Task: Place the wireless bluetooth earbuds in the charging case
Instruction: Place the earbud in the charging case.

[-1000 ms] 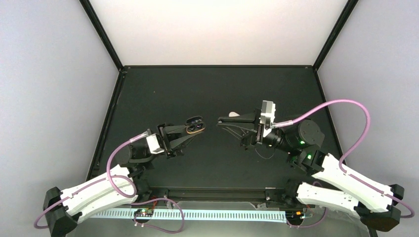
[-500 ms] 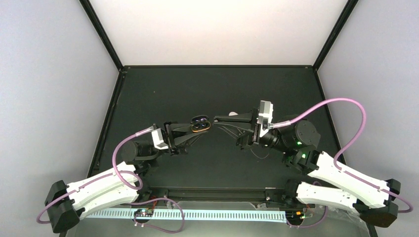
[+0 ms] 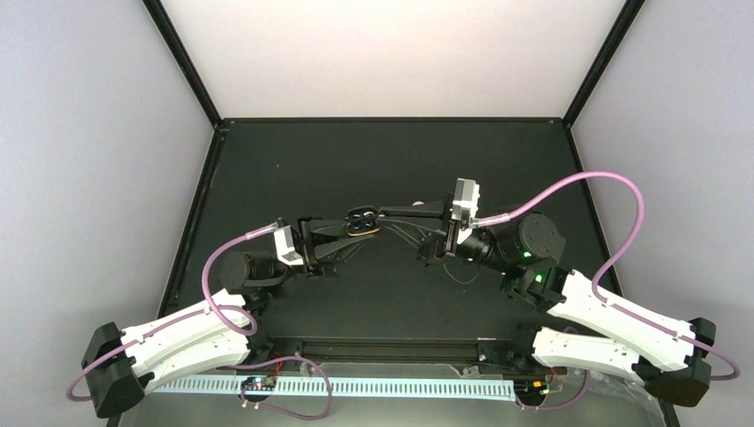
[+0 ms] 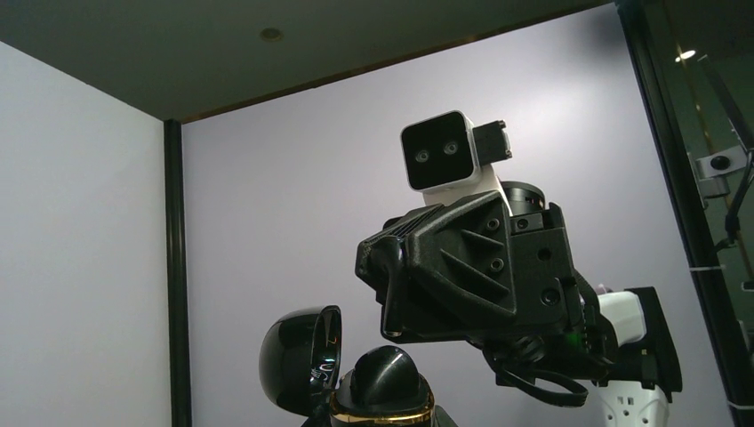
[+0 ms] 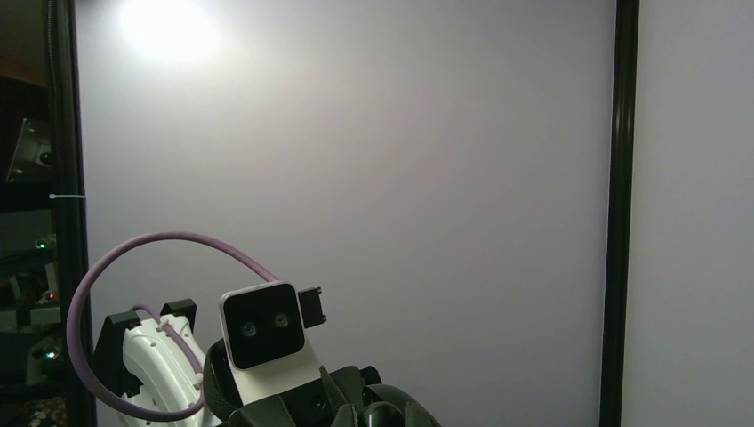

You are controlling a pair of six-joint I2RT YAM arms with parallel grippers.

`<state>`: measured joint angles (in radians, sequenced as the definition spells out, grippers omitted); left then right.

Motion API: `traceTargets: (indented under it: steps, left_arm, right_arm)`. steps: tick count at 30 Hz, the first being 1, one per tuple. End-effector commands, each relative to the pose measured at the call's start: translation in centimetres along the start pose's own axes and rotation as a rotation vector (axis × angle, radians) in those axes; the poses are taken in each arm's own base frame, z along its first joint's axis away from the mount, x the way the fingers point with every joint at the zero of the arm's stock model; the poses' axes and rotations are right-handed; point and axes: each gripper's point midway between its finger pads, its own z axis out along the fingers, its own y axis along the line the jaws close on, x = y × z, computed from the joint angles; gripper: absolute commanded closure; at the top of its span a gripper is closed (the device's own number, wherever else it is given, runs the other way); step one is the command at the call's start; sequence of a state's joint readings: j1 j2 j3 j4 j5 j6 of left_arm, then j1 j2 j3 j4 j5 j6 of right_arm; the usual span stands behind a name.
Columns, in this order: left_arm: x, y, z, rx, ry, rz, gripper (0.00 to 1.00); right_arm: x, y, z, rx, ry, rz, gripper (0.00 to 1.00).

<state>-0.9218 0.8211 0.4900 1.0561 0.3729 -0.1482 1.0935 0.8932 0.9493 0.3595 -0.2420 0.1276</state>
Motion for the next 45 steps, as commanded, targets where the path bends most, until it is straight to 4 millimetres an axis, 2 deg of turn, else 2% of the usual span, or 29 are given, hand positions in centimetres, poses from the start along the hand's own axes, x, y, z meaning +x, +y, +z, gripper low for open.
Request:
traceTargets:
  steps: [1, 13, 25, 45]
  left_arm:
    - [-2.9, -0.7, 0.7, 0.044, -0.082, 0.011, 0.99]
    - [-3.3, -1.1, 0.7, 0.057, -0.090, 0.014, 0.98]
    - [-4.6, -1.2, 0.9, 0.063, -0.137, -0.006, 0.98]
    - [-6.2, -0.9, 3.0, 0.096, -0.201, -0.020, 0.99]
  right_arm:
    - [-1.2, -0.1, 0.0, 0.014, -0.044, -0.031, 0.99]
    - [-0.4, -0.1, 0.3, 0.010, -0.017, -0.023, 0.99]
    - [-0.9, 0.1, 0.1, 0.003, -0.029, -0.009, 0.99]
    - [-4.7, 0.5, -1.6, 0.017, -0.132, -0.013, 0.99]
